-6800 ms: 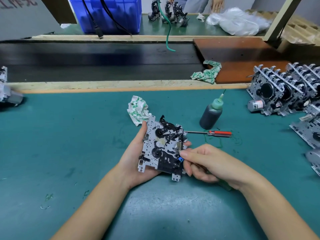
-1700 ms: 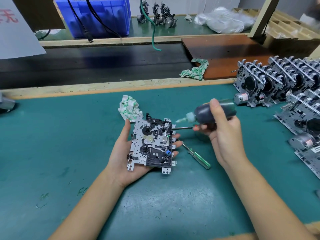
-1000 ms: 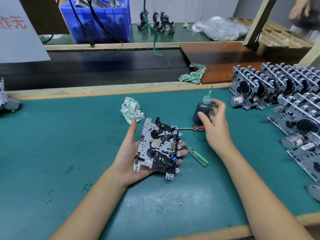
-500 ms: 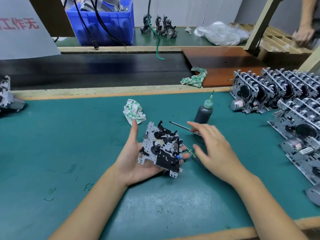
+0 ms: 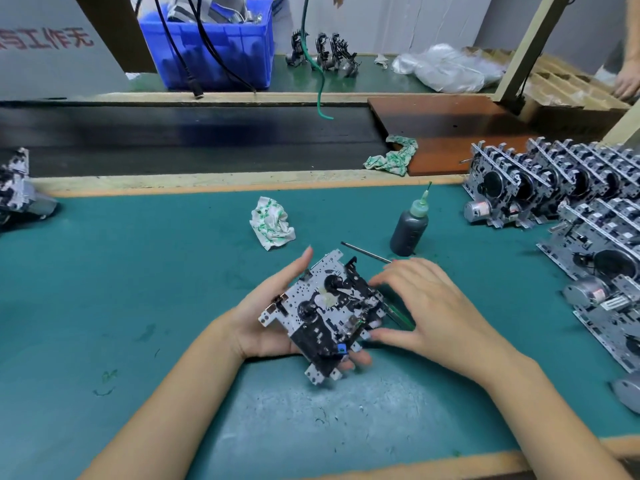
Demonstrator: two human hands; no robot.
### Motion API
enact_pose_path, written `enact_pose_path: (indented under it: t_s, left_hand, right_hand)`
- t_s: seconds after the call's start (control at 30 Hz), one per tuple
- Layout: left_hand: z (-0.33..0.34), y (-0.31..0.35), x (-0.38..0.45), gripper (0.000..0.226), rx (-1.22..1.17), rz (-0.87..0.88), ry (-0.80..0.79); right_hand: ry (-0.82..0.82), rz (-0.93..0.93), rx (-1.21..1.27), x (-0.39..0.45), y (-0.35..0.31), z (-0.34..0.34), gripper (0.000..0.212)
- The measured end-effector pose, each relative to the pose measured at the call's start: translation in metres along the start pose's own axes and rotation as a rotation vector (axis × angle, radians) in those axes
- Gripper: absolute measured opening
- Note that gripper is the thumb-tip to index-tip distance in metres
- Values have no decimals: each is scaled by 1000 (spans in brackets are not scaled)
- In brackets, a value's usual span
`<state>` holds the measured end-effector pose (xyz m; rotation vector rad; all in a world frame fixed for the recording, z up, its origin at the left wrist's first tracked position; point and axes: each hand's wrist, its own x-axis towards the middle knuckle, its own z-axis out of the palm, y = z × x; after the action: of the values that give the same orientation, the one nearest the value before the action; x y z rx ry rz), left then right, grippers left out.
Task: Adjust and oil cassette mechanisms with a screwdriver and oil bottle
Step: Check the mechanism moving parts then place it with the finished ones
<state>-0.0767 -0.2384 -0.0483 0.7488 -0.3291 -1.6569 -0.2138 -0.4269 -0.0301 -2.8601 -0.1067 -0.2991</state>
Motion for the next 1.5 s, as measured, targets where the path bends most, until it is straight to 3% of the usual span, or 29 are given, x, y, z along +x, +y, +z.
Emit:
enact_pose_path:
  t_s: [0.13, 0.3, 0.37, 0.43, 0.5, 0.6, 0.7, 0.83, 1.1, 1.3, 1.5]
  left_hand:
    - [-2, 22, -4, 84, 137, -110, 223]
    - [4, 31, -10, 81, 107, 100, 487]
    - [14, 16, -14, 65, 416, 257, 766]
    - [23, -2, -24, 55, 941, 402, 1184]
    - [31, -20, -37, 60, 1398, 355, 1405]
    - [41, -43, -38, 70, 1719, 145, 1335]
    - [42, -47, -30, 75, 1863, 164, 1327]
    - [35, -44, -26, 64, 1890, 431, 1307]
    - [29, -47, -21, 55, 1889, 586, 1377]
    - [26, -44, -27, 62, 1903, 560, 1240]
    - [28, -44, -22, 55, 1860, 590, 1318]
  right_hand:
    - [78, 31, 6, -5, -6, 7, 61]
    - [256, 57, -32, -5, -6, 16, 60]
    - [253, 73, -51, -7, -2, 18, 62]
    - [261, 69, -71, -7, 1, 19, 62]
    - [286, 52, -86, -6, 2, 22, 61]
    - [311, 26, -100, -5, 2, 24, 59]
    - [312, -10, -90, -7, 3, 26, 57]
    - [374, -9, -103, -8, 2, 28, 51]
    - [364, -41, -33, -9, 1, 30, 54]
    - [393, 2, -97, -9, -1, 32, 49]
    - [344, -25, -24, -11, 0, 31, 53]
